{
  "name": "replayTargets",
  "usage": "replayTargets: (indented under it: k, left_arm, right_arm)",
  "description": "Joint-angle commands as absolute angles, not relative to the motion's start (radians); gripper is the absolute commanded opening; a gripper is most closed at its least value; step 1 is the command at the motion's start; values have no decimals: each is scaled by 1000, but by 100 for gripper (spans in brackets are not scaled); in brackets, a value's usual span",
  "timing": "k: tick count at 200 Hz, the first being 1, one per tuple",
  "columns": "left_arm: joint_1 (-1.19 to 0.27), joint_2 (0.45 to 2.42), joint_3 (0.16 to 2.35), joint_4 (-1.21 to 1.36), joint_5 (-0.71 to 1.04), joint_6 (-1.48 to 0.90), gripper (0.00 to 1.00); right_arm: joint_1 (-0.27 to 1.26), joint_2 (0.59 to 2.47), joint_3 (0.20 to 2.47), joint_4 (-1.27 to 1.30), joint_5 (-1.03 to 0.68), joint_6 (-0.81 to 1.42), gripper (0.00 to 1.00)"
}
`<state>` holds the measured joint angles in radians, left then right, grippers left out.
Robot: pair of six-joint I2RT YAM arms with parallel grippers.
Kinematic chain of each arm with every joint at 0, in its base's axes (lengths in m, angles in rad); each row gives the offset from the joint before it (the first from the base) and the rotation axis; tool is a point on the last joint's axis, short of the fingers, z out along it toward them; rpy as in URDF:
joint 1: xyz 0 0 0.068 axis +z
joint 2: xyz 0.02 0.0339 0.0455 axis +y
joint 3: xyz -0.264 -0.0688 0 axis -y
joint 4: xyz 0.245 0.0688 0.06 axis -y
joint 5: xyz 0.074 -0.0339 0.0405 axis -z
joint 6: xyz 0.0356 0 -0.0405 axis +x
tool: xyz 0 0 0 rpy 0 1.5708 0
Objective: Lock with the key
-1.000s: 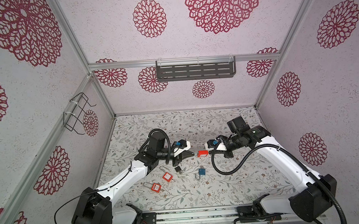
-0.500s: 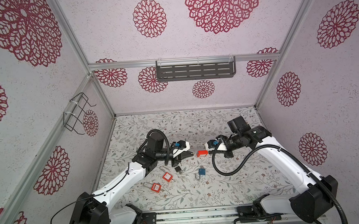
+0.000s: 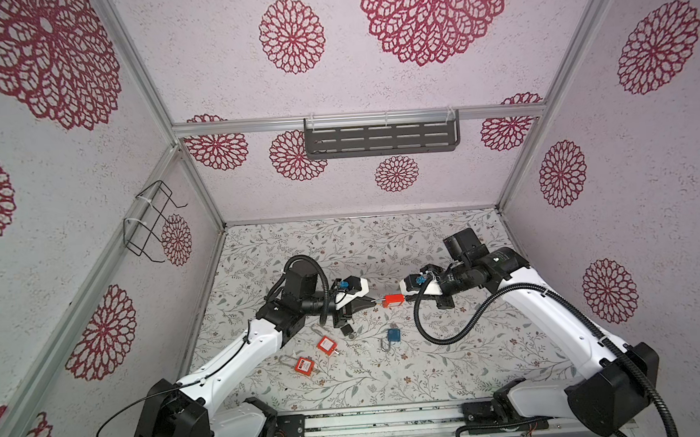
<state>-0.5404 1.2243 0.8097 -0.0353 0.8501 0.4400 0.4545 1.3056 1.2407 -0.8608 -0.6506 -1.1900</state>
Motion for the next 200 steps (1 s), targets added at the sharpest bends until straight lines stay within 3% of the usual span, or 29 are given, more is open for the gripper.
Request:
replayTargets:
  k: [1, 71, 200]
  left_arm:
    - [-518, 1193, 795, -39, 876, 430, 0]
    - [-502, 1195, 766, 51, 891, 366, 0]
    - [-493, 1203, 793, -50, 901, 425, 0]
  right_arm:
    - [428, 1253, 1209, -848, -539, -1217, 0]
    - [428, 1243, 1189, -830, -517, -1218, 0]
    - [428, 1216, 1161, -777, -501, -1232, 0]
